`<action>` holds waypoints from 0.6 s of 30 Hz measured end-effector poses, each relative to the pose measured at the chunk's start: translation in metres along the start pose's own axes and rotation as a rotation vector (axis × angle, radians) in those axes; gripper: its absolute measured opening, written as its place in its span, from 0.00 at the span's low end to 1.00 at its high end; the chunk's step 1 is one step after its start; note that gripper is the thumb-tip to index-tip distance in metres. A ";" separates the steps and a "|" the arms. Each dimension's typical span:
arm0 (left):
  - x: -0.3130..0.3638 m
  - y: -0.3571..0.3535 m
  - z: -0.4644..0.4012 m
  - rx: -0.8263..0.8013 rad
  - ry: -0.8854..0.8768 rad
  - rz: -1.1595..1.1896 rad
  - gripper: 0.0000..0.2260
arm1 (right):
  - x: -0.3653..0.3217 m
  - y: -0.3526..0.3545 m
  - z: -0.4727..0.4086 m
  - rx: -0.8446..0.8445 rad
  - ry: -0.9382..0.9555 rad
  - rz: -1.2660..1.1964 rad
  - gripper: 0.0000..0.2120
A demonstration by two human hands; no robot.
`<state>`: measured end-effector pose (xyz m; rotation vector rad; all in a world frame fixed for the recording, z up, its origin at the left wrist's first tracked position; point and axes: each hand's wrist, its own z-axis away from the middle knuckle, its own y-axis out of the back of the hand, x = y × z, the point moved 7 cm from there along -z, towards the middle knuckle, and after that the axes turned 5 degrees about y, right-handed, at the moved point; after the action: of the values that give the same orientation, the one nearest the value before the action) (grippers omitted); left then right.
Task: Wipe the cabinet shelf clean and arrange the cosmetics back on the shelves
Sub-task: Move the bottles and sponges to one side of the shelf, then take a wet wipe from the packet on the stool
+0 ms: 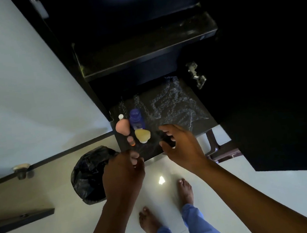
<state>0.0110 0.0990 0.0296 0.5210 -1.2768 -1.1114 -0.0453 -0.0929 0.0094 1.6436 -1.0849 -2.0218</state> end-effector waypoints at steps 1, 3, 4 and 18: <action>0.014 0.007 0.006 -0.024 -0.060 -0.009 0.06 | -0.008 0.017 0.004 0.014 -0.005 0.004 0.21; 0.049 0.026 0.017 -0.051 -0.161 0.009 0.07 | -0.026 0.053 0.011 0.056 -0.013 -0.018 0.20; 0.066 0.036 0.021 -0.049 -0.200 0.030 0.09 | -0.035 0.071 0.015 0.082 -0.015 -0.031 0.20; 0.290 0.120 0.136 -0.312 -0.748 -0.068 0.22 | -0.097 0.298 0.182 0.539 -0.047 -0.068 0.16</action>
<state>-0.0993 -0.0672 0.3073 -0.1149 -1.6759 -1.6081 -0.2504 -0.1613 0.3008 1.8998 -1.7270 -1.9213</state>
